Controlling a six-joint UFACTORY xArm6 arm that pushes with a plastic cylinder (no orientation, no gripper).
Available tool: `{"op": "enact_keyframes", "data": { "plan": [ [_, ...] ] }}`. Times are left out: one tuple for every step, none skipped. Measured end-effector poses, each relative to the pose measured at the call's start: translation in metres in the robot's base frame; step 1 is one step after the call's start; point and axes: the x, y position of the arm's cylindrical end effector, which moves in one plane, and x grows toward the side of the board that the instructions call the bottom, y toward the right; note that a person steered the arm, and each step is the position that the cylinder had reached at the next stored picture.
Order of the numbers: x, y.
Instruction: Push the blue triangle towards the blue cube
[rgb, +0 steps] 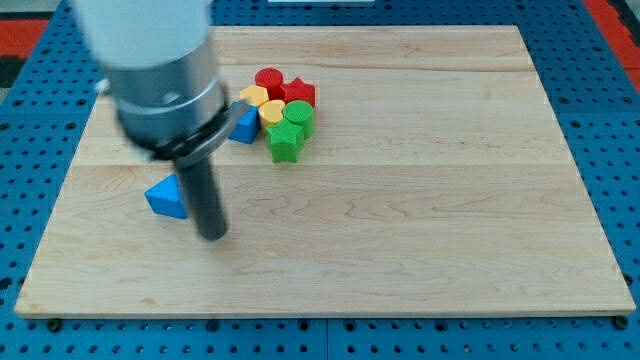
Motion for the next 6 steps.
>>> {"op": "enact_keyframes", "data": {
  "plan": [
    [0.021, -0.06],
    [0.009, -0.083],
    [-0.001, -0.068],
    [-0.026, -0.052],
    [-0.058, -0.036],
    [-0.079, -0.015]
  ]
}}
